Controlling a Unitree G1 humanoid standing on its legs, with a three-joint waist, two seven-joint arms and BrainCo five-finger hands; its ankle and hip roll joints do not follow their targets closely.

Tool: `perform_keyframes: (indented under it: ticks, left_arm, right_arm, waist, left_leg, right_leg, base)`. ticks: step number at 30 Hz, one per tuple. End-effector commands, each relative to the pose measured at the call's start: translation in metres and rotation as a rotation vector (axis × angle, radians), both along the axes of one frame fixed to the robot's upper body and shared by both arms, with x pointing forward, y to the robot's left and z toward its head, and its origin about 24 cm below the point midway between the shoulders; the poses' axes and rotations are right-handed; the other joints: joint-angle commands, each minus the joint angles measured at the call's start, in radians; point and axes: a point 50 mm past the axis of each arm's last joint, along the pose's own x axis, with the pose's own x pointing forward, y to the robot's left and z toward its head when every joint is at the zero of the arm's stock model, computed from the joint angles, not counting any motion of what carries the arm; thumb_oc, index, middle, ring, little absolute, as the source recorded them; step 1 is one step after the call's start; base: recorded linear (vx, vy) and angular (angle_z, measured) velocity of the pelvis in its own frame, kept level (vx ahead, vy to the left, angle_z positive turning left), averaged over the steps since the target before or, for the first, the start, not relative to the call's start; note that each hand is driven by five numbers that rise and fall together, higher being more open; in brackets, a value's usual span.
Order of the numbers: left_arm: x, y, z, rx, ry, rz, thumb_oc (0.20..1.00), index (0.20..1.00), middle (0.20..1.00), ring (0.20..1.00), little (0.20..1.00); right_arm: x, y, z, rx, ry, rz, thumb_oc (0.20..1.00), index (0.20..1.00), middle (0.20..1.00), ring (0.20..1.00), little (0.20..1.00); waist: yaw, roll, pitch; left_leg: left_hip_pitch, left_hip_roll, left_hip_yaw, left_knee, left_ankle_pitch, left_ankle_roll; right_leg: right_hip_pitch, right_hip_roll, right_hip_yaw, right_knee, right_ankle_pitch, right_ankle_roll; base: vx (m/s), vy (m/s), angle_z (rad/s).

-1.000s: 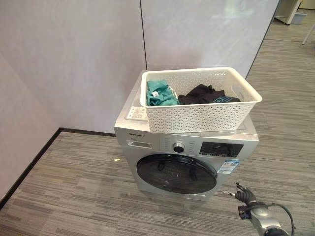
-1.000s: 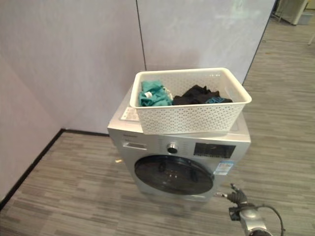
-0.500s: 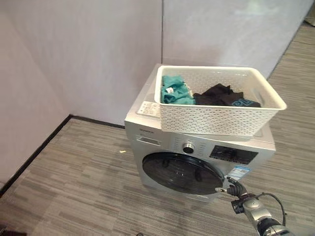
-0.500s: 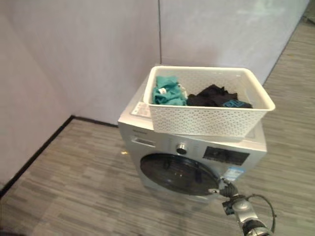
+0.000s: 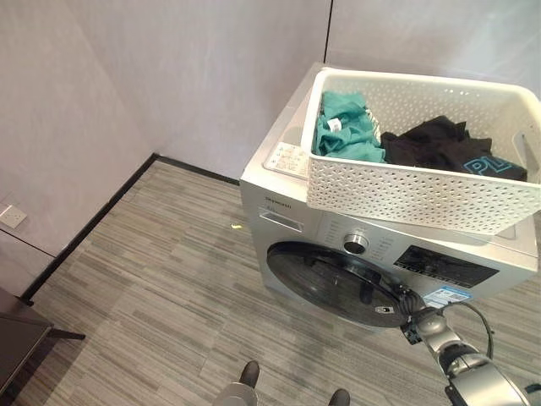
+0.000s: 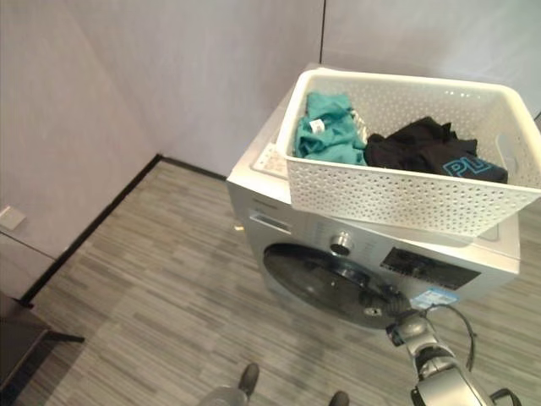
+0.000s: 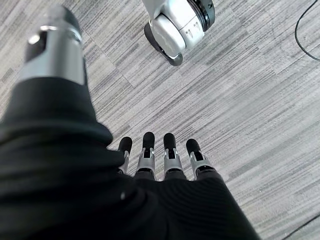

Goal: Grab the laundry basket,head to the washer,open it,put in the laundry and shut it.

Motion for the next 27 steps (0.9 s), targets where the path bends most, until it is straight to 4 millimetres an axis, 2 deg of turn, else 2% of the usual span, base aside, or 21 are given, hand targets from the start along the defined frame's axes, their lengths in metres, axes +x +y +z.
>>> perform_keyframes:
  ticks: [1, 7, 8, 9, 11, 12, 14, 15, 16, 18, 20, 21, 22, 24, 27]
  left_arm:
    - [0.007, 0.004, 0.001, 0.028, 0.003, -0.018, 1.000, 1.000, 1.000, 1.000, 1.000]
    - [0.025, 0.002, 0.001, 0.029, -0.038, -0.093, 1.000, 1.000, 1.000, 1.000, 1.000]
    - [0.029, 0.000, 0.002, 0.027, -0.047, -0.125, 1.000, 1.000, 1.000, 1.000, 1.000]
    - [0.032, -0.001, 0.002, 0.026, -0.052, -0.146, 1.000, 1.000, 1.000, 1.000, 1.000]
    - [0.034, -0.001, 0.002, 0.027, -0.054, -0.167, 1.000, 1.000, 1.000, 1.000, 1.000]
    - [0.033, -0.001, 0.002, 0.027, -0.054, -0.167, 1.000, 1.000, 1.000, 1.000, 1.000]
    - [0.035, 0.008, 0.005, 0.058, -0.055, -0.199, 1.000, 1.000, 1.000, 1.000, 1.000]
    - [0.035, 0.007, 0.005, 0.057, -0.055, -0.199, 1.000, 1.000, 1.000, 1.000, 1.000]
    - [0.041, 0.013, 0.008, 0.080, -0.085, -0.210, 1.000, 1.000, 1.000, 1.000, 1.000]
    - [0.043, 0.014, 0.009, 0.083, -0.096, -0.212, 1.000, 1.000, 1.000, 1.000, 1.000]
    - [0.047, 0.019, 0.012, 0.097, -0.140, -0.178, 1.000, 1.000, 1.000, 1.000, 1.000]
    - [0.057, 0.025, 0.019, 0.116, -0.215, -0.159, 1.000, 1.000, 1.000, 1.000, 1.000]
    - [0.059, 0.027, 0.021, 0.117, -0.238, -0.150, 1.000, 1.000, 1.000, 1.000, 1.000]
    - [0.066, 0.031, 0.028, 0.125, -0.296, -0.151, 1.000, 1.000, 1.000, 1.000, 1.000]
    - [0.075, 0.034, 0.038, 0.123, -0.388, -0.119, 1.000, 1.000, 1.000, 1.000, 1.000]
  right_arm:
    - [0.015, 0.013, 0.006, -0.033, -0.019, 0.078, 1.000, 1.000, 1.000, 1.000, 1.000]
    - [0.002, 0.040, -0.018, 0.010, 0.119, 0.161, 1.000, 1.000, 1.000, 1.000, 1.000]
    - [-0.003, 0.064, -0.030, 0.045, 0.167, 0.244, 1.000, 1.000, 1.000, 1.000, 1.000]
    - [-0.007, 0.078, -0.035, 0.067, 0.189, 0.291, 1.000, 1.000, 1.000, 1.000, 1.000]
    - [-0.011, 0.098, -0.042, 0.093, 0.216, 0.360, 1.000, 1.000, 1.000, 1.000, 1.000]
    - [-0.011, 0.098, -0.042, 0.094, 0.216, 0.360, 1.000, 1.000, 1.000, 1.000, 1.000]
    - [-0.013, 0.146, -0.044, 0.122, 0.232, 0.580, 1.000, 1.000, 1.000, 1.000, 1.000]
    - [-0.013, 0.145, -0.044, 0.122, 0.232, 0.580, 1.000, 1.000, 1.000, 1.000, 1.000]
    - [-0.017, 0.168, -0.043, 0.159, 0.233, 0.687, 1.000, 1.000, 1.000, 1.000, 1.000]
    - [-0.018, 0.175, -0.042, 0.171, 0.225, 0.721, 1.000, 1.000, 1.000, 1.000, 1.000]
    - [-0.019, 0.189, -0.037, 0.208, 0.205, 0.789, 1.000, 1.000, 1.000, 1.000, 1.000]
    - [-0.024, 0.195, -0.036, 0.279, 0.195, 0.778, 1.000, 1.000, 1.000, 1.000, 1.000]
    - [-0.025, 0.199, -0.033, 0.324, 0.182, 0.781, 1.000, 1.000, 1.000, 1.000, 1.000]
    - [-0.032, 0.196, -0.035, 0.467, 0.177, 0.682, 1.000, 1.000, 1.000, 1.000, 1.000]
    - [-0.036, 0.198, -0.033, 0.542, 0.170, 0.672, 1.000, 1.000, 1.000, 1.000, 1.000]
  waist:
    - [0.022, -0.032, -0.024]
    - [0.045, -0.027, -0.027]
    - [0.053, -0.026, -0.033]
    - [0.055, -0.025, -0.034]
    - [0.056, -0.023, -0.037]
    - [0.055, -0.023, -0.037]
    - [0.056, -0.022, -0.037]
    - [0.054, -0.023, -0.039]
    - [0.053, -0.025, -0.035]
    - [0.049, -0.026, -0.038]
    - [0.049, -0.027, -0.037]
    - [0.055, -0.024, -0.037]
    - [0.059, -0.021, -0.036]
    - [0.061, -0.012, -0.041]
    - [0.069, -0.003, -0.052]
  left_leg:
    - [-0.036, -0.039, -0.009, -0.049, 0.049, 0.038]
    - [-0.042, -0.046, -0.038, -0.049, 0.052, 0.040]
    - [-0.039, -0.046, -0.046, -0.049, 0.052, 0.040]
    - [-0.038, -0.046, -0.049, -0.049, 0.052, 0.040]
    - [-0.033, -0.047, -0.051, -0.049, 0.051, 0.040]
    - [-0.033, -0.047, -0.052, -0.049, 0.051, 0.039]
    - [-0.022, -0.044, -0.054, -0.049, 0.047, 0.036]
    - [-0.026, -0.046, -0.055, -0.049, 0.050, 0.037]
    - [-0.019, -0.043, -0.056, -0.049, 0.049, 0.033]
    - [-0.024, -0.045, -0.057, -0.049, 0.053, 0.033]
    - [-0.021, -0.045, -0.061, -0.049, 0.056, 0.031]
    - [-0.024, -0.045, -0.069, -0.049, 0.061, 0.028]
    - [-0.020, -0.044, -0.072, -0.049, 0.059, 0.027]
    - [-0.019, -0.045, -0.077, -0.049, 0.063, 0.026]
    - [-0.022, -0.049, -0.085, -0.049, 0.069, 0.026]
  right_leg:
    - [-0.017, -0.049, 0.038, -0.001, -0.013, 0.031]
    - [-0.010, -0.051, 0.020, -0.001, -0.019, 0.028]
    - [-0.001, -0.052, 0.013, -0.001, -0.024, 0.026]
    - [0.004, -0.052, 0.009, -0.001, -0.027, 0.026]
    - [0.010, -0.051, 0.005, -0.001, -0.030, 0.024]
    - [0.011, -0.051, 0.005, -0.001, -0.030, 0.024]
    - [0.027, -0.046, 0.001, -0.001, -0.039, 0.019]
    - [0.024, -0.048, 0.000, -0.001, -0.037, 0.020]
    - [0.036, -0.044, -0.006, -0.001, -0.044, 0.016]
    - [0.035, -0.045, -0.011, -0.001, -0.043, 0.017]
    - [0.043, -0.042, -0.016, -0.001, -0.048, 0.014]
    - [0.053, -0.041, -0.028, -0.001, -0.054, 0.012]
    - [0.060, -0.038, -0.032, -0.001, -0.059, 0.011]
    - [0.065, -0.039, -0.037, -0.001, -0.059, 0.012]
    - [0.072, -0.044, -0.049, -0.001, -0.060, 0.014]
  base:
    - [0.00, 0.000, 0.00]
    - [0.02, -0.006, 0.04]
    - [0.04, -0.013, 0.18]
    - [0.04, -0.009, 0.18]
    - [0.01, -0.001, 0.04]
    - [0.00, 0.000, 0.00]
    - [0.00, 0.000, 0.00]
    - [0.00, -0.030, -0.01]
    - [0.00, 0.000, 0.00]
    - [0.00, 0.000, 0.00]
    - [-0.02, -0.019, 0.00]
    - [-0.04, -0.042, 0.01]
    - [-0.04, -0.030, 0.07]
    - [-0.03, 0.012, 0.21]
    - [-0.02, 0.023, 0.13]
